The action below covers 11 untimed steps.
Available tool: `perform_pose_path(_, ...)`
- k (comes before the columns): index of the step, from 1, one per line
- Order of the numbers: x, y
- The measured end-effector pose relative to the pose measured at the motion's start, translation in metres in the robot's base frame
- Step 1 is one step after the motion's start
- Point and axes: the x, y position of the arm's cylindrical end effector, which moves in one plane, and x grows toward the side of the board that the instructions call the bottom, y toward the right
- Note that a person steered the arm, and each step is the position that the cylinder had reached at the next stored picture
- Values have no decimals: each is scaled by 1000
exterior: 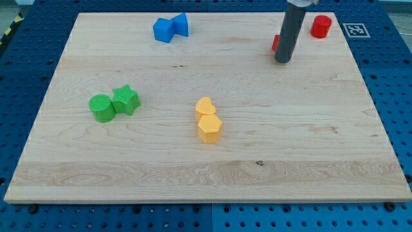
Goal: Move red star towards the red circle
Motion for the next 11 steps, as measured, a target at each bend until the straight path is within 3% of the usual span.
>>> perform_pose_path(1, -21, 0)
perform_pose_path(5, -22, -23)
perform_pose_path(8, -76, -12)
perform_pose_path(11, -77, -4)
